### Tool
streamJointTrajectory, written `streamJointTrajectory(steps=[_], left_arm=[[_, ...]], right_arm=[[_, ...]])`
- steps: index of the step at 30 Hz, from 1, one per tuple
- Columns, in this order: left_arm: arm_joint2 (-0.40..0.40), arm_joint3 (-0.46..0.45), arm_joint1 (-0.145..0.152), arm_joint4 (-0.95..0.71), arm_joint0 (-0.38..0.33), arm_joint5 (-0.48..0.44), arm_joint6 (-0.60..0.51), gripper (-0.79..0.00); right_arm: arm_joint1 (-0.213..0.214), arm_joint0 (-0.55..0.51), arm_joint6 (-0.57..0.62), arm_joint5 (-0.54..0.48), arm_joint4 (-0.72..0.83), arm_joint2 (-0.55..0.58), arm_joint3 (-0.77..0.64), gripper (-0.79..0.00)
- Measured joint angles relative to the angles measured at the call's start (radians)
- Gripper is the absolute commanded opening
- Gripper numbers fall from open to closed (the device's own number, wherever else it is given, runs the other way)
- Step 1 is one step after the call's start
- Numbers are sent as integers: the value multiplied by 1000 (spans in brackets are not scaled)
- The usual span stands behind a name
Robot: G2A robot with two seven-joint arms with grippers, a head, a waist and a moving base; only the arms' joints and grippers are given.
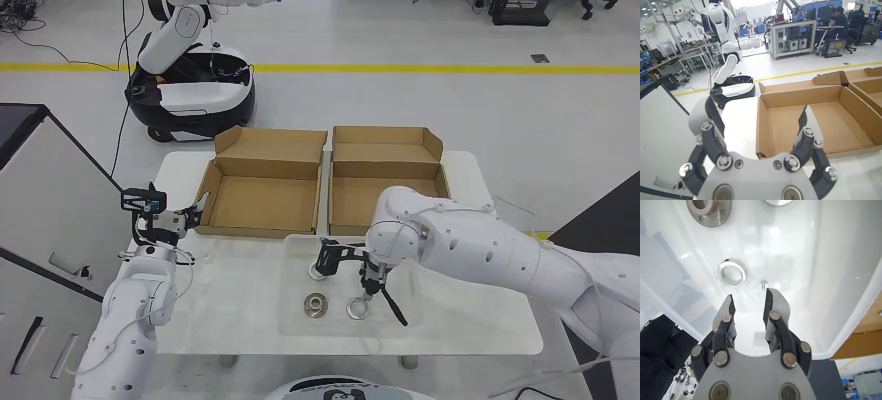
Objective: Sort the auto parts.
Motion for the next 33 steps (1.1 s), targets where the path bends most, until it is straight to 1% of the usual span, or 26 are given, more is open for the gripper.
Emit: streamJointTrajectory(steps=[10,20,29,33], left_arm=[[0,0,0,0,0,0,0,0],[0,0,0,0,0,0,0,0],[0,0,0,0,0,0,0,0],[0,0,0,0,0,0,0,0]], right_arm=[[-25,-30,-17,9,-74,-4,32,-422],[-54,-50,-10,25,-106,0,75,-477],[-63,-70,-3,44,-129,12,95,-486],[-64,-81,-7,52,-136,20,101,-505]])
